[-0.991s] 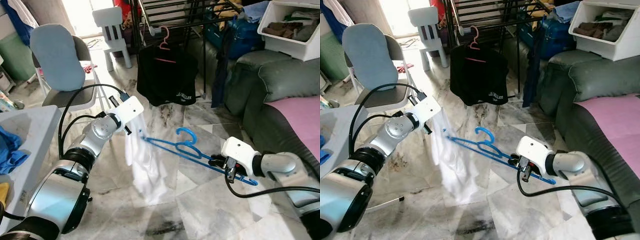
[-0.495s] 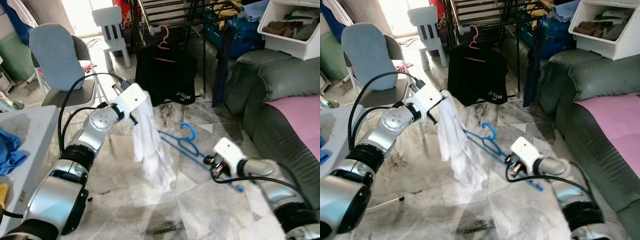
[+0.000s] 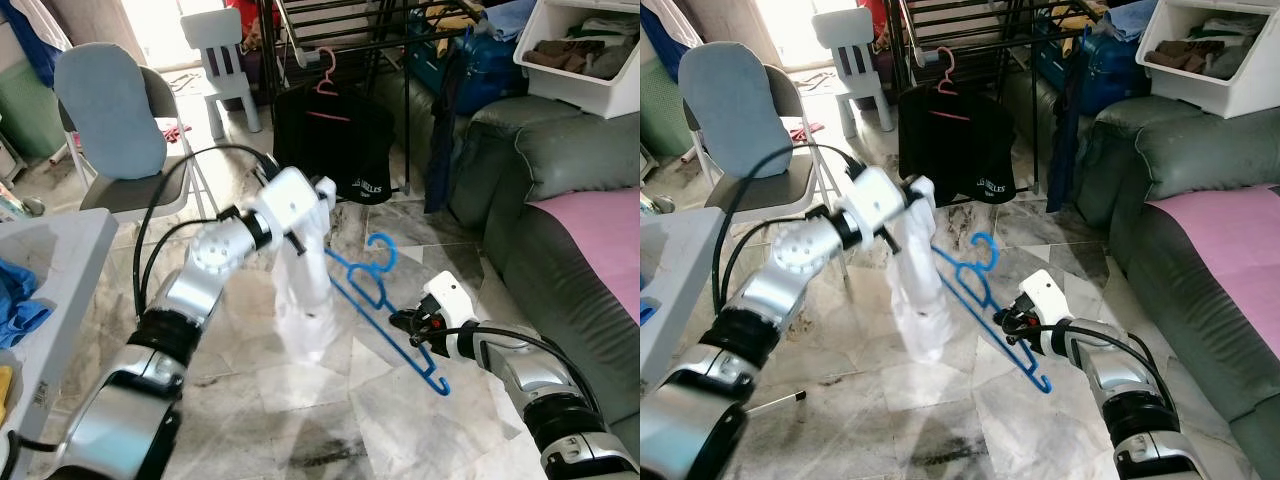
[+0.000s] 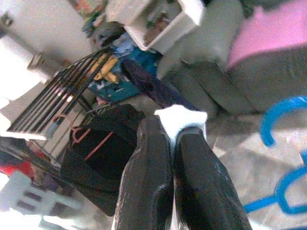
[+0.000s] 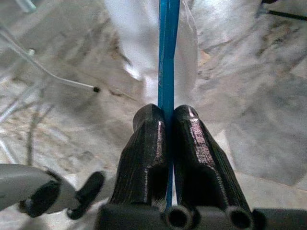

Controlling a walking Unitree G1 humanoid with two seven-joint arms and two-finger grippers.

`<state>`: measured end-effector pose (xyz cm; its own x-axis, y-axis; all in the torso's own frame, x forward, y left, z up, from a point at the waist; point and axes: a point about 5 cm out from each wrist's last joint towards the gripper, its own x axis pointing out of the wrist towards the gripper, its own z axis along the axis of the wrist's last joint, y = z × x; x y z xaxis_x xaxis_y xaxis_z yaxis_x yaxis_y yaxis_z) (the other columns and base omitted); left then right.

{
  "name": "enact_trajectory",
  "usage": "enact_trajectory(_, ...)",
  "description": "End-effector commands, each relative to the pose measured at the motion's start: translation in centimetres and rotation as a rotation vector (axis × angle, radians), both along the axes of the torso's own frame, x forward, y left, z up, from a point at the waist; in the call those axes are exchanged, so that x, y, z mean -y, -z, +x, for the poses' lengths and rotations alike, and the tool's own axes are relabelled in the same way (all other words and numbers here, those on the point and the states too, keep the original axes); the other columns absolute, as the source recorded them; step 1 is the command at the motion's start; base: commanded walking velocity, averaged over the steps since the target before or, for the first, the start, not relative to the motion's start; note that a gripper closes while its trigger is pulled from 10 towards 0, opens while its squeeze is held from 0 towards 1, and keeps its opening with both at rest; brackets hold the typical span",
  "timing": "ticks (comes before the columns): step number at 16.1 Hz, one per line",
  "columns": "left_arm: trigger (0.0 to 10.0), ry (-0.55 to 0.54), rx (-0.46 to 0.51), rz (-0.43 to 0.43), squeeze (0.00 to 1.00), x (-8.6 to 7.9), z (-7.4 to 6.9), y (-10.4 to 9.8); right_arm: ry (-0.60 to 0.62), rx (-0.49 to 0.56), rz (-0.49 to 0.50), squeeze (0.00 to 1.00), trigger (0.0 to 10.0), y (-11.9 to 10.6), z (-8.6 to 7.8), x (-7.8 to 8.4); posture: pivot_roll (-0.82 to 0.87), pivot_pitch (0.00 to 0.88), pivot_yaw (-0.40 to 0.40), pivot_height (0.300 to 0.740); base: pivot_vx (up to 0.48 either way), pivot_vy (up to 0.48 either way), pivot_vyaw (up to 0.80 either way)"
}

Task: Hang hanger

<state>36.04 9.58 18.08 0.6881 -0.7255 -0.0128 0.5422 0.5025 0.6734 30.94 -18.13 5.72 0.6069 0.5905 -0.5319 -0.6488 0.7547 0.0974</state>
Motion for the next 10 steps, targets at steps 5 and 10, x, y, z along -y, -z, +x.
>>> enact_trajectory(5, 10.0, 0.206, 0.12, 0.252, 0.0, 1.2, -2.4, 2.2, 0.079, 0.027, 0.042, 0.0, 10.0, -0.9, 1.2, -0.1, -0.11, 0.0, 0.048, 0.74, 0.0, 0.0, 0.0)
enact_trajectory(10, 10.0, 0.16, 0.118, 0.298, 0.0, 0.0, -1.9, 2.7, 0.525, 0.177, -0.003, 0.0, 10.0, -3.1, 3.6, 4.4, -0.11, 0.0, 0.06, 0.74, 0.0, 0.0, 0.0)
